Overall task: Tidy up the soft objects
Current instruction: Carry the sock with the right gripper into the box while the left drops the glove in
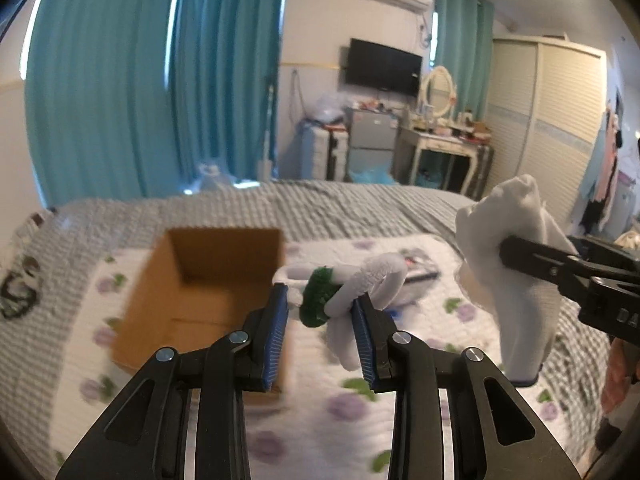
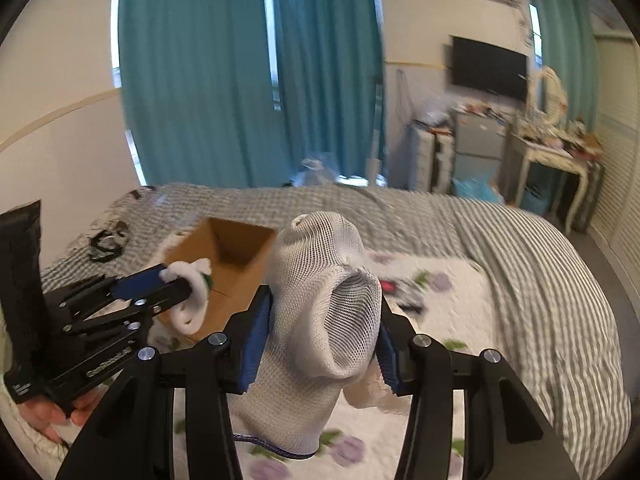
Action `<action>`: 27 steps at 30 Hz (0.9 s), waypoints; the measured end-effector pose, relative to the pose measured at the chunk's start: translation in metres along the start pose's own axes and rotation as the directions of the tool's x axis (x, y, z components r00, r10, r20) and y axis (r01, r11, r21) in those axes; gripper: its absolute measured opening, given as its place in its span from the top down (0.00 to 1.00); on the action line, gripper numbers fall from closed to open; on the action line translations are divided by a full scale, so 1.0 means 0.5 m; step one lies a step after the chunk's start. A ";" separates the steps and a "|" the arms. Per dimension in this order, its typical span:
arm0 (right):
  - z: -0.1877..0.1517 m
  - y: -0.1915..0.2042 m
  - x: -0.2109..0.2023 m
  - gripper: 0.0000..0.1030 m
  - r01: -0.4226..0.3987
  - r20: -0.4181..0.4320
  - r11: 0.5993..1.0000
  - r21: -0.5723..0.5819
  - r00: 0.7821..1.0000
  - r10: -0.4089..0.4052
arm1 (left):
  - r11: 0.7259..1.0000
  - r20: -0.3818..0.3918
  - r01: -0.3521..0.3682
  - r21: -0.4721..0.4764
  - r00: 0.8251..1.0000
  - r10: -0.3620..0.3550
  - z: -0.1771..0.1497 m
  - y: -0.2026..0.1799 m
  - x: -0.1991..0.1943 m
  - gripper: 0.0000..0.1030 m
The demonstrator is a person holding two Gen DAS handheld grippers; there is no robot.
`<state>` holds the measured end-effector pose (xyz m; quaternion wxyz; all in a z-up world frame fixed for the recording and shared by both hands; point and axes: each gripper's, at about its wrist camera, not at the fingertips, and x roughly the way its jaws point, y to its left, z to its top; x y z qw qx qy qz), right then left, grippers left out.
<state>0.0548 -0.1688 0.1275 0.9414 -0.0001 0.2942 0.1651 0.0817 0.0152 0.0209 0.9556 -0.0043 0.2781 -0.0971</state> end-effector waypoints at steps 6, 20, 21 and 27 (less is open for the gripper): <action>0.077 0.138 0.073 0.54 -0.104 0.020 0.991 -0.079 0.994 0.106 | 0.998 0.008 -0.059 0.020 0.998 0.059 0.013 0.105 0.008 0.70; 0.090 0.202 0.422 0.54 -0.181 -0.146 0.982 -0.054 0.974 0.171 | 0.995 -0.075 -0.100 0.012 0.992 0.100 -0.032 0.273 0.154 0.54; 0.087 0.204 0.438 0.54 -0.187 -0.155 0.981 -0.055 0.972 0.177 | 0.994 -0.079 -0.106 0.011 0.991 0.106 -0.035 0.279 0.162 0.53; 0.081 0.208 0.495 0.54 -0.198 -0.177 0.978 -0.058 0.967 0.185 | 0.993 -0.095 -0.117 -0.013 0.989 0.115 -0.043 0.297 0.178 0.52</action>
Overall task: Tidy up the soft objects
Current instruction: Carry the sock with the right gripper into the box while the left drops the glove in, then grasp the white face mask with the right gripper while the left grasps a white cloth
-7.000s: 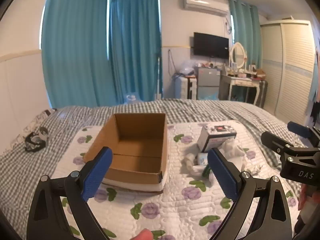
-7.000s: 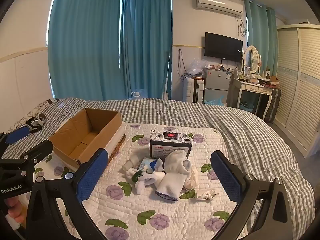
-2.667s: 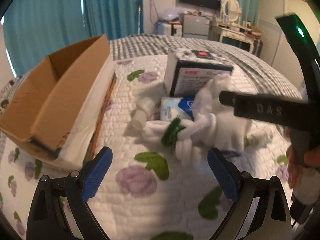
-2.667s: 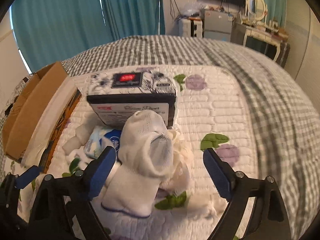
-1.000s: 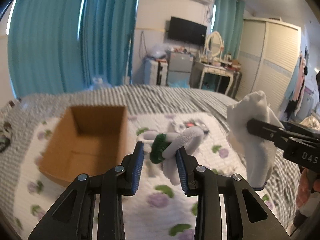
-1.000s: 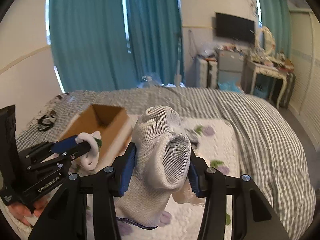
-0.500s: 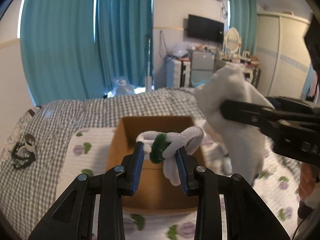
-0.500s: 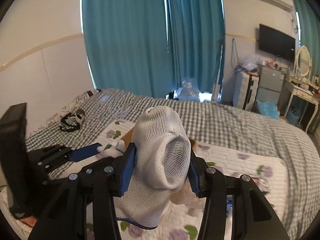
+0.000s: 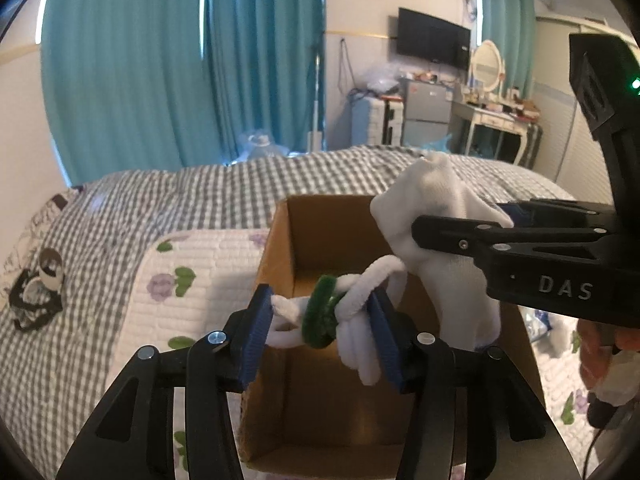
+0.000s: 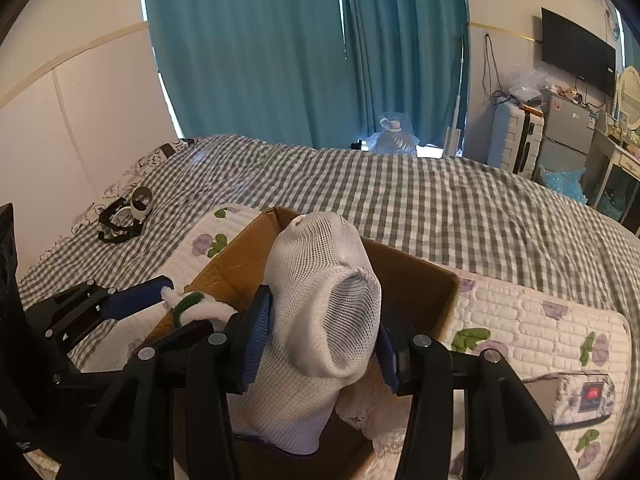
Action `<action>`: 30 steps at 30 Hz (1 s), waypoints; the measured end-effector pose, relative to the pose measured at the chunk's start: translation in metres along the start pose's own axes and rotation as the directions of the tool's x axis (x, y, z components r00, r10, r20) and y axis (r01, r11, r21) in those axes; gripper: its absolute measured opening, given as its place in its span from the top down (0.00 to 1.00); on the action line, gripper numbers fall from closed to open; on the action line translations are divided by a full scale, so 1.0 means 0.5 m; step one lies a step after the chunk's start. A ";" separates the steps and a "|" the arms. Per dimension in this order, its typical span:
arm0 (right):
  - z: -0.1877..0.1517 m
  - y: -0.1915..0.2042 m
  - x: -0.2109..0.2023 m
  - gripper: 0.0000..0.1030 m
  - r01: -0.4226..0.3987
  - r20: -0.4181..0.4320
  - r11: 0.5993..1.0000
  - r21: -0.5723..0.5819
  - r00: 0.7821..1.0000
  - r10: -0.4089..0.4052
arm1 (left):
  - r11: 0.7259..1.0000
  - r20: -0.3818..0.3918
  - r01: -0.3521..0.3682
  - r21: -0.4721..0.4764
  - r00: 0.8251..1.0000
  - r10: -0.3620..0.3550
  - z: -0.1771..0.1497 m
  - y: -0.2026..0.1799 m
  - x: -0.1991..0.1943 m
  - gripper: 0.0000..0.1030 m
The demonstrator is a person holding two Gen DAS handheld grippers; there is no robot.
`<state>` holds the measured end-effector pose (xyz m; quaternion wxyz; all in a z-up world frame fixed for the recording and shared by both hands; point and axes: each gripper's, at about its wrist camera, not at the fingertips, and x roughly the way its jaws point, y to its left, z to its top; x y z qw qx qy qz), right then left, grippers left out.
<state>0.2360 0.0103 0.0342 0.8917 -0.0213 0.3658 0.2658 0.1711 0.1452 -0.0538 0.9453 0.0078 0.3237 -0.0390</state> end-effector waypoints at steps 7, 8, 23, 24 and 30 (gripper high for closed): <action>0.019 -0.015 -0.059 0.20 -0.009 0.075 0.997 0.075 0.997 0.003 | 1.000 0.032 -0.015 0.003 0.999 0.015 0.017 -0.015 -0.051 0.35; 0.025 -0.019 -0.076 0.20 -0.007 0.086 0.997 0.083 0.996 0.000 | 1.000 0.043 -0.022 0.002 0.999 0.022 0.020 -0.016 -0.059 0.31; 0.013 -0.098 -0.492 0.04 0.240 0.237 0.970 0.048 0.940 -0.245 | 0.999 0.213 0.013 0.037 0.977 -0.021 0.101 -0.188 -0.300 0.11; 0.007 -0.109 -0.515 0.04 0.257 0.229 0.966 0.038 0.938 -0.259 | 0.999 0.219 0.027 0.031 0.975 -0.033 0.102 -0.204 -0.309 0.11; -0.068 -0.202 -0.589 0.03 0.353 0.157 0.935 0.008 0.923 -0.350 | 0.996 0.200 0.069 0.063 0.977 -0.081 0.101 -0.323 -0.326 0.11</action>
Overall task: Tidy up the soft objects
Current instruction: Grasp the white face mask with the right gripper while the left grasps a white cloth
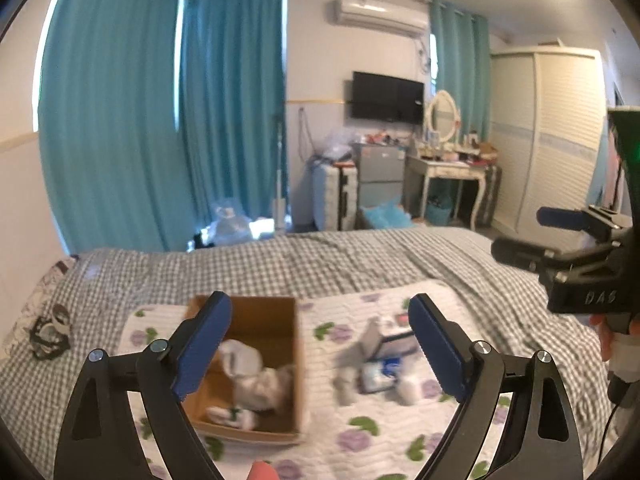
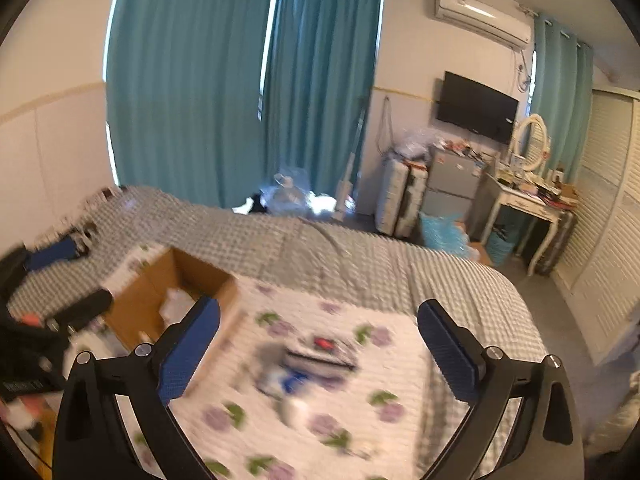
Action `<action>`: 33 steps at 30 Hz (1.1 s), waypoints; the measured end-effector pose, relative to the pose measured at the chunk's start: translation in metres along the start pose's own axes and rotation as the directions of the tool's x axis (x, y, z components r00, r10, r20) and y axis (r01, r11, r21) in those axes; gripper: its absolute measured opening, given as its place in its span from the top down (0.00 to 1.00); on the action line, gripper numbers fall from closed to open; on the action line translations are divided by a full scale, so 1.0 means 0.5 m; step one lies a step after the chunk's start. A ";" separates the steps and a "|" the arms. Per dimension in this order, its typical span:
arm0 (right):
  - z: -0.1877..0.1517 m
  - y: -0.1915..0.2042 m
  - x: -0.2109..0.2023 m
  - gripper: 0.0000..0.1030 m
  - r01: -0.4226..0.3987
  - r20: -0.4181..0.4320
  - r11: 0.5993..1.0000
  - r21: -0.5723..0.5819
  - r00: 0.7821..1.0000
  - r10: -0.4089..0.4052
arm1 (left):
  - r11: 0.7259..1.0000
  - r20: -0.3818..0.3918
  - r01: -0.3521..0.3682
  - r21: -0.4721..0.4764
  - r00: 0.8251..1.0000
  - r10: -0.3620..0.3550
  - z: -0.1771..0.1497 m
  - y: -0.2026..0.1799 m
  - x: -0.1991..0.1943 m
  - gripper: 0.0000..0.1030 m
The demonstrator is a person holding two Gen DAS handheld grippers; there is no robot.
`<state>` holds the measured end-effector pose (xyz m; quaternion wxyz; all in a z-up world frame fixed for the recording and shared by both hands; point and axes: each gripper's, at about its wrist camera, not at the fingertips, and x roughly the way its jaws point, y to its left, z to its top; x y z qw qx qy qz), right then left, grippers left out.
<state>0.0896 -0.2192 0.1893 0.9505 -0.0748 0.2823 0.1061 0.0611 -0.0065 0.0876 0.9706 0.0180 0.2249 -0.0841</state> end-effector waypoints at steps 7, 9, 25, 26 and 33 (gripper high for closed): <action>-0.144 -0.128 0.086 0.03 0.071 -0.195 0.997 -0.025 0.978 -0.075 | 0.999 -0.126 0.033 -0.032 0.991 -0.037 -0.060 -0.099 0.086 0.11; -0.192 -0.149 0.123 0.03 0.061 -0.250 0.997 -0.045 0.966 -0.071 | 0.997 -0.182 0.049 -0.060 0.982 -0.059 -0.089 -0.126 0.119 0.11; -0.433 -0.191 0.348 0.06 -0.059 -0.471 0.985 0.161 0.873 0.129 | 0.990 -0.347 -0.050 -0.128 0.938 0.002 -0.281 -0.195 0.319 0.11; -0.437 -0.186 0.349 0.11 -0.068 -0.464 0.984 0.162 0.875 0.137 | 0.989 -0.351 -0.056 -0.135 0.937 0.005 -0.285 -0.192 0.326 0.11; -0.479 -0.161 0.380 0.39 -0.105 -0.474 0.977 0.183 0.862 0.182 | 0.994 -0.355 -0.062 -0.095 0.934 0.025 -0.307 -0.208 0.360 0.11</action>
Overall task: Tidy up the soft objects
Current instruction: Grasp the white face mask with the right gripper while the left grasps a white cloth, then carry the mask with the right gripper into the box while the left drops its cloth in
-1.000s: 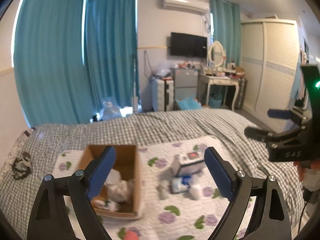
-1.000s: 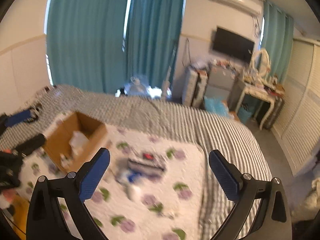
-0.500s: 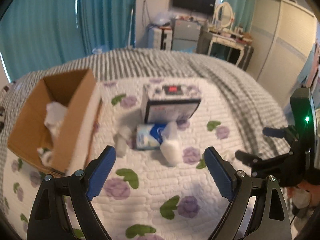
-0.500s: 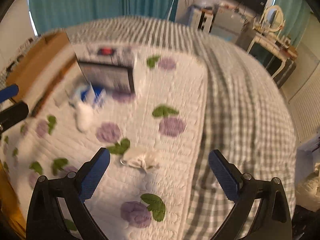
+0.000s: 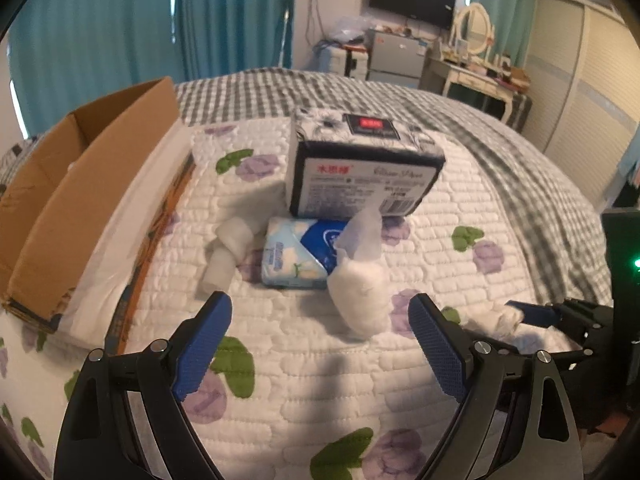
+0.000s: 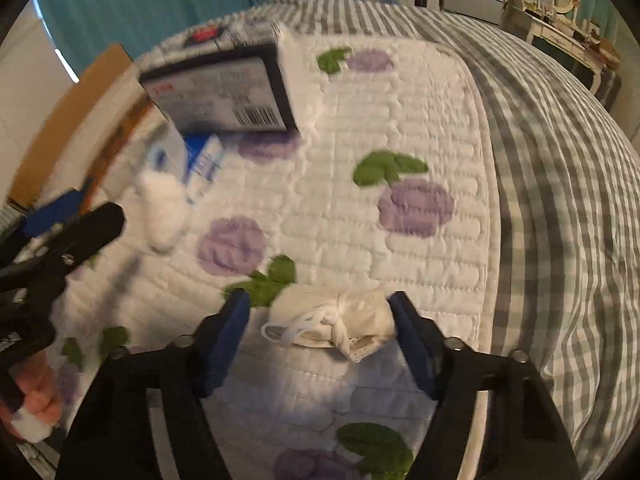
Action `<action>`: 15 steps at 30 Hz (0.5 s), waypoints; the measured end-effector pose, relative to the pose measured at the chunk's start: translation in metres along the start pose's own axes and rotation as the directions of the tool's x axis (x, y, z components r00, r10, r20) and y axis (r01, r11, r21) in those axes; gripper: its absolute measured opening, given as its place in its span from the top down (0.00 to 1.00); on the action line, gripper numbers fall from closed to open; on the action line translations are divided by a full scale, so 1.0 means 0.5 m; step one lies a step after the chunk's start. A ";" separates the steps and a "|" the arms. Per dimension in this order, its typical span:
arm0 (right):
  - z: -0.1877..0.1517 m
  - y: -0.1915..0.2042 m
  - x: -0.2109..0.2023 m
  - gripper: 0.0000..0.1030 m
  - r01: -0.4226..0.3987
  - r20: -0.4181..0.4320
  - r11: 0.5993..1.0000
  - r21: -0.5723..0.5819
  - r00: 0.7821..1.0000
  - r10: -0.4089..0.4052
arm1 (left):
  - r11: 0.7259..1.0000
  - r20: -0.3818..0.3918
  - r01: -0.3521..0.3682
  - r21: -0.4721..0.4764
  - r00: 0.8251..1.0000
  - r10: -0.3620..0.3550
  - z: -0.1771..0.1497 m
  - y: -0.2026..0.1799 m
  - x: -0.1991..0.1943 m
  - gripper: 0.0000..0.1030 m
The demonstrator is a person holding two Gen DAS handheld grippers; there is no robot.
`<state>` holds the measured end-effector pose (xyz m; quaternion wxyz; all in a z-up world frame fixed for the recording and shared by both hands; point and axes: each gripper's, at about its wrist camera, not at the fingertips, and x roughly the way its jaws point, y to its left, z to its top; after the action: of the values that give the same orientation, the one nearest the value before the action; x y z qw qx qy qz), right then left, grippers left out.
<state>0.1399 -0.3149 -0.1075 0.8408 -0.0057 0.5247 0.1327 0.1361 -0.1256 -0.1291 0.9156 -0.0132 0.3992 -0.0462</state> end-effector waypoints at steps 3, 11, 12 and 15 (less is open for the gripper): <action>-0.002 -0.023 -0.001 0.43 -0.032 0.011 0.998 0.055 0.999 0.032 | 1.000 -0.002 -0.007 0.025 1.000 0.007 0.001 -0.007 0.010 0.11; 0.036 -0.045 -0.059 0.43 0.009 0.101 0.999 0.053 0.995 -0.014 | 0.998 -0.028 0.041 0.046 0.999 -0.040 0.017 -0.035 0.061 0.13; 0.037 -0.046 -0.060 0.43 0.011 0.097 0.998 0.056 0.995 -0.017 | 0.998 -0.031 0.041 0.051 0.999 -0.039 0.018 -0.038 0.067 0.19; 0.038 -0.051 -0.057 0.43 0.028 0.092 0.998 0.063 0.995 -0.034 | 0.998 -0.086 0.022 0.055 0.996 -0.017 0.017 -0.035 0.094 0.58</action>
<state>0.1506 -0.3426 -0.0772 0.8661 0.0180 0.4887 0.1035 0.1730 -0.1476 -0.1565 0.8971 0.0103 0.4365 -0.0668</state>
